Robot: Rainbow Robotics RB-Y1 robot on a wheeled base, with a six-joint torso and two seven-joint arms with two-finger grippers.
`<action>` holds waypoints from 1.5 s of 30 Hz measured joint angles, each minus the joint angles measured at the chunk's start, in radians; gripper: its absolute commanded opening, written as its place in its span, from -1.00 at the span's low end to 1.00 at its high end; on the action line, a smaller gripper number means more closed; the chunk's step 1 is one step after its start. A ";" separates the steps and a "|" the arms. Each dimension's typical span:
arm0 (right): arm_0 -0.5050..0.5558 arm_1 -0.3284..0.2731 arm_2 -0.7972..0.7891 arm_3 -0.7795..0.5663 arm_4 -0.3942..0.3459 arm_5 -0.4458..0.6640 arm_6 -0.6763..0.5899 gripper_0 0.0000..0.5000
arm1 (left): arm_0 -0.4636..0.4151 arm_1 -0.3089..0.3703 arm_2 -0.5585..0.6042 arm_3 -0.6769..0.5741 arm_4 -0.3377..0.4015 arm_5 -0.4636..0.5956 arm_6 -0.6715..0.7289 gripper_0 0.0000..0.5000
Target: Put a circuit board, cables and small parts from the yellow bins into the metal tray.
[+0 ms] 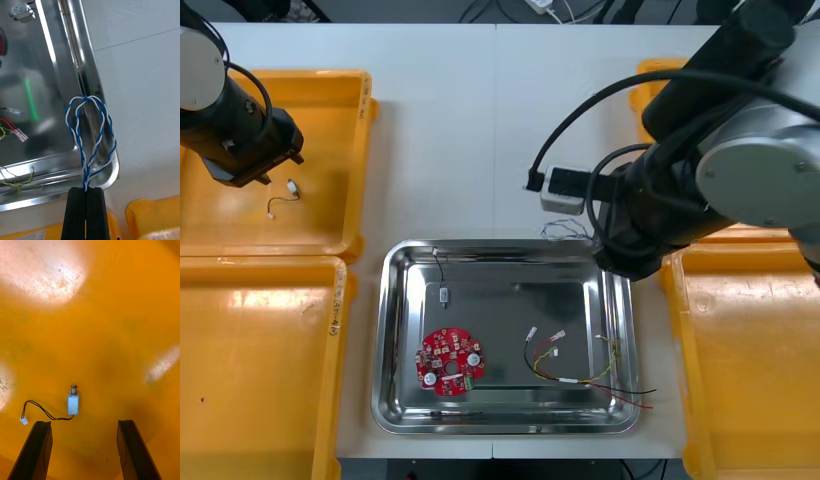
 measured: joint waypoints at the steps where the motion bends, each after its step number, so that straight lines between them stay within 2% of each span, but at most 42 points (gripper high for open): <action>1: 0.000 0.003 0.018 0.000 0.009 0.000 0.000 -1.00 | 0.000 0.000 0.000 0.009 0.000 -0.003 -0.007 1.00; 9: 0.000 0.008 0.117 0.020 0.043 -0.005 0.034 -1.00 | 0.000 0.000 0.000 0.056 0.010 -0.031 -0.022 1.00; 12: 0.000 0.009 0.141 0.047 0.052 -0.036 0.055 -1.00 | 0.000 0.000 0.000 0.065 0.013 -0.051 -0.022 1.00; 19: 0.000 0.017 0.224 0.091 0.150 -0.103 0.061 -1.00 | 0.000 0.000 -0.003 0.083 0.038 -0.100 -0.026 1.00; 28: 0.001 0.046 0.291 0.166 0.192 -0.188 0.061 -1.00 | 0.000 0.000 -0.027 0.085 0.061 -0.105 -0.065 1.00; 38: 0.021 0.055 0.351 0.173 0.271 -0.230 0.061 -1.00 | 0.003 0.000 -0.044 0.086 0.069 -0.116 -0.069 1.00; 45: 0.034 0.055 0.381 0.180 0.298 -0.238 0.061 -1.00 | 0.024 0.000 -0.046 0.086 0.069 -0.137 -0.069 1.00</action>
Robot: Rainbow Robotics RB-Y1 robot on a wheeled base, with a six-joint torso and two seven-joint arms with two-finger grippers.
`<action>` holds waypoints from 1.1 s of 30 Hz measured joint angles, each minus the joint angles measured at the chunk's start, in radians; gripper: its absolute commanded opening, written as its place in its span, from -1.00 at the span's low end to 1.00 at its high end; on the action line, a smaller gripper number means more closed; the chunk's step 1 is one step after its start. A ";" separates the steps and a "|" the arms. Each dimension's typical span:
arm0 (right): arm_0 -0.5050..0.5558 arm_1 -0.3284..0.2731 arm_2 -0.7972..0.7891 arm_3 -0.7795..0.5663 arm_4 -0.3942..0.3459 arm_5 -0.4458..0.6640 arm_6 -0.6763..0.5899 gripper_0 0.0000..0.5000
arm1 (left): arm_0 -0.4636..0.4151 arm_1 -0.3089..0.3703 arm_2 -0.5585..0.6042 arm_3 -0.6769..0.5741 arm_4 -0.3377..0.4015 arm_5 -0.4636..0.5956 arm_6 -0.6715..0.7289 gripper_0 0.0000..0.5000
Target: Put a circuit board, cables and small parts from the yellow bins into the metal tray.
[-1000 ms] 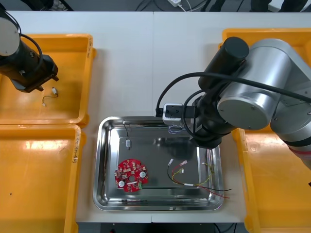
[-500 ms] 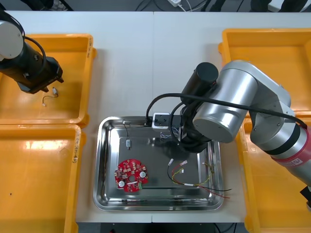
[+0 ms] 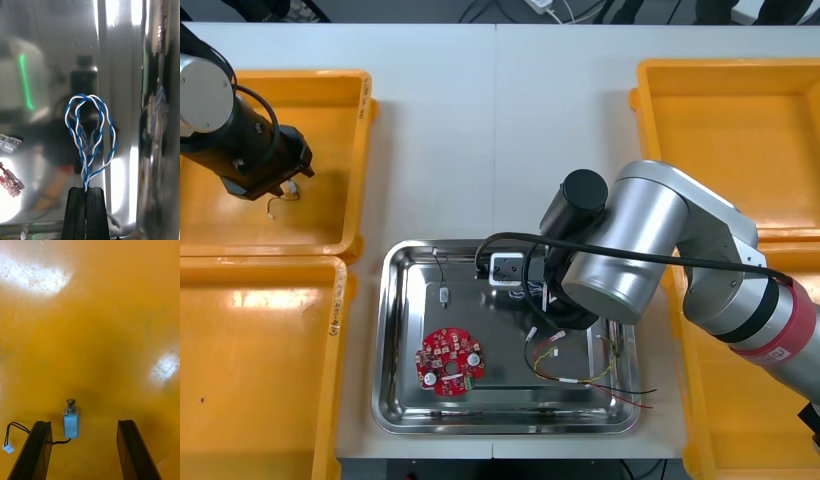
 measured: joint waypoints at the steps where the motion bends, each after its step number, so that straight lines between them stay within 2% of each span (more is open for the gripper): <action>1: 0.001 0.000 0.003 0.000 0.004 -0.001 0.000 -1.00 | 0.004 0.000 0.000 0.000 0.000 -0.002 0.000 1.00; 2: 0.001 0.000 0.005 0.001 0.007 -0.001 0.000 -0.93 | 0.007 0.000 0.000 0.000 0.000 -0.002 0.000 1.00; 3: 0.001 0.000 0.007 0.001 0.010 -0.002 0.000 -0.76 | 0.010 0.000 0.000 0.000 0.000 -0.004 0.000 1.00; 4: 0.001 0.000 0.007 0.001 0.011 -0.004 0.000 -0.22 | 0.012 0.000 0.000 0.000 0.000 -0.005 0.000 1.00; 10: 0.001 0.000 0.008 0.001 0.022 -0.007 0.000 0.98 | 0.019 0.000 0.000 0.000 0.000 -0.006 -0.005 1.00; 16: 0.001 0.000 0.009 0.001 0.026 -0.007 0.000 1.00 | 0.022 0.000 0.000 0.000 0.000 -0.008 -0.009 1.00; 17: 0.001 0.000 0.009 0.001 0.026 -0.007 0.000 1.00 | 0.023 0.000 0.000 0.000 0.000 -0.010 -0.009 0.76; 18: 0.001 0.000 0.009 0.001 0.026 -0.007 0.000 1.00 | 0.024 0.000 0.000 0.000 0.000 -0.011 -0.009 0.05; 19: 0.001 0.000 0.009 0.001 0.026 -0.007 0.000 1.00 | 0.025 0.000 0.000 0.000 0.000 -0.012 -0.009 -0.75; 20: 0.001 0.000 0.009 0.001 0.026 -0.004 0.000 1.00 | 0.027 0.000 0.000 0.000 0.000 -0.012 -0.009 -0.99; 28: 0.001 0.000 -0.011 -0.037 0.021 0.104 0.000 1.00 | 0.034 0.000 0.000 0.000 0.000 -0.022 -0.009 -1.00; 33: 0.001 0.000 -0.083 -0.088 -0.037 0.205 0.000 1.00 | 0.034 0.000 -0.001 0.000 0.000 -0.022 -0.010 -1.00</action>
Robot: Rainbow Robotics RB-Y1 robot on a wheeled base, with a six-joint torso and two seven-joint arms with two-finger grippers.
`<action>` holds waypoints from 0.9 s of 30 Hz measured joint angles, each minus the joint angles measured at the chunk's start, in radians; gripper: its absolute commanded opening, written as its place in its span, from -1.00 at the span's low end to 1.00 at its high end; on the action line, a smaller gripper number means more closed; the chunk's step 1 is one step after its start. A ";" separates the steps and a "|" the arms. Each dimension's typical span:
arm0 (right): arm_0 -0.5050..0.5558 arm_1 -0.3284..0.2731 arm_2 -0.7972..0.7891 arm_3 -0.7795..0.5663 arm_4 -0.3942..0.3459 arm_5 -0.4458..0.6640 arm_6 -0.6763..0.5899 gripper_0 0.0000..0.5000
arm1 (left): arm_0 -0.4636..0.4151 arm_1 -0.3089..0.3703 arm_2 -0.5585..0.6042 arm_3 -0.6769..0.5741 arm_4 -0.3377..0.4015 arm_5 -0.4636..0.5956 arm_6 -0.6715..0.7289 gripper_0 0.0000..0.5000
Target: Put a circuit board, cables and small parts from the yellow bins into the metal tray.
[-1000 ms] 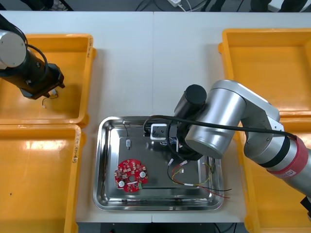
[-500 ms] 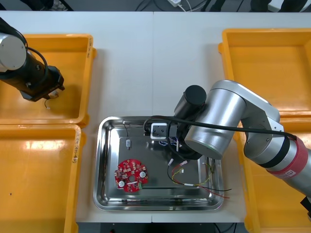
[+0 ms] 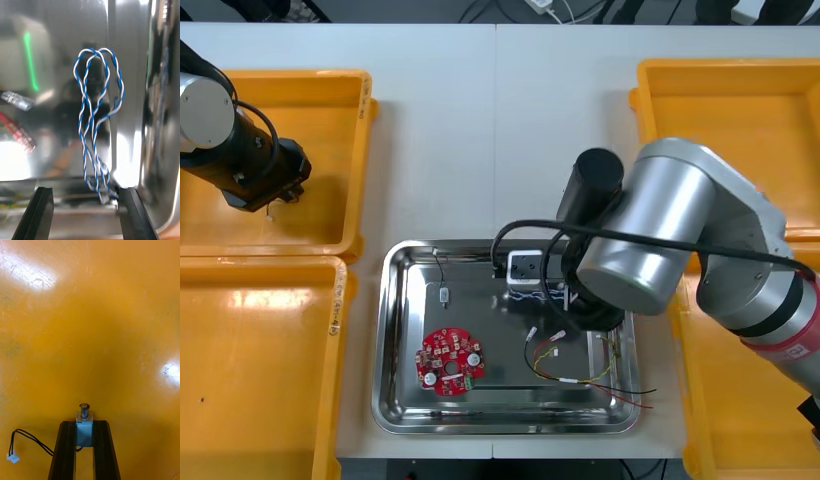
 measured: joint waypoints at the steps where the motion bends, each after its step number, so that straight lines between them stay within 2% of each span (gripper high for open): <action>1: 0.000 0.000 -0.020 -0.008 -0.014 0.016 0.000 1.00 | 0.000 0.000 0.000 0.000 0.000 0.000 0.000 -1.00; 8: -0.012 -0.001 -0.180 -0.063 -0.063 0.032 0.000 1.00 | 0.000 0.000 0.000 0.000 0.000 0.006 -0.001 -1.00; 13: -0.021 -0.017 -0.281 -0.087 -0.112 0.033 -0.001 1.00 | 0.000 0.001 0.003 -0.014 -0.002 0.084 -0.025 -1.00; 20: -0.023 -0.086 -0.442 -0.085 -0.238 0.033 -0.034 1.00 | 0.000 0.004 0.032 -0.092 -0.019 0.178 -0.103 -1.00; 24: -0.028 -0.142 -0.519 -0.065 -0.320 0.033 -0.140 1.00 | 0.000 0.004 0.063 -0.135 -0.028 0.216 -0.106 -1.00; 27: -0.031 -0.186 -0.563 -0.054 -0.336 0.033 -0.193 1.00 | 0.000 0.005 0.087 -0.164 -0.039 0.249 -0.106 -1.00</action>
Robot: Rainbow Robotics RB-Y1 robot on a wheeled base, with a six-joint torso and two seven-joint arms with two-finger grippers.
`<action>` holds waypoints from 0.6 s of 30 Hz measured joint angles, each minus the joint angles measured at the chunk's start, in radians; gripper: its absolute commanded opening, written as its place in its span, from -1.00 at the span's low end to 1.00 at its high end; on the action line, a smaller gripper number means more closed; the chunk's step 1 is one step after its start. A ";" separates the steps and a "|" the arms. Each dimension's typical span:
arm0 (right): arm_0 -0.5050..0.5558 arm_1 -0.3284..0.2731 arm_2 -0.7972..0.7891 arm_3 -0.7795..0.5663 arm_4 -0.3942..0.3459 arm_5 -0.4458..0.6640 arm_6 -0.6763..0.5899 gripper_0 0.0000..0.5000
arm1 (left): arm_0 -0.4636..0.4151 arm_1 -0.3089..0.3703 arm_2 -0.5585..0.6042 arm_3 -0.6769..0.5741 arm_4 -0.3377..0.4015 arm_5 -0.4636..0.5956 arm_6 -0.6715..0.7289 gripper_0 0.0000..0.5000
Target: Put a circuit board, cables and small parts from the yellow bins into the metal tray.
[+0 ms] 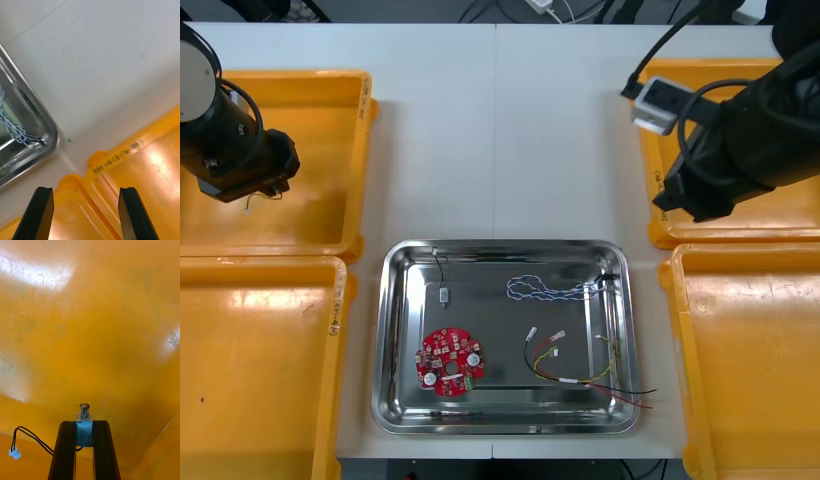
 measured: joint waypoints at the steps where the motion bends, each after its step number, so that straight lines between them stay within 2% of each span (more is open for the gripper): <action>1: 0.000 -0.016 -0.013 0.001 -0.001 0.000 -0.012 1.00 | 0.000 0.000 0.008 -0.015 -0.006 0.016 0.000 -1.00; 5: -0.001 -0.069 -0.051 0.011 -0.007 0.000 -0.125 1.00 | 0.000 0.002 0.031 -0.073 -0.025 0.069 0.000 -1.00; 9: -0.001 -0.096 -0.089 0.052 -0.009 0.000 -0.261 1.00 | 0.000 0.007 0.039 -0.138 -0.036 0.123 0.000 -1.00; 13: -0.001 -0.110 -0.129 0.089 -0.002 0.000 -0.275 1.00 | 0.000 0.008 0.039 -0.205 -0.038 0.177 0.000 -1.00; 18: 0.002 -0.131 -0.168 0.118 0.048 0.000 -0.335 1.00 | 0.000 0.009 0.039 -0.294 -0.035 0.243 0.000 -1.00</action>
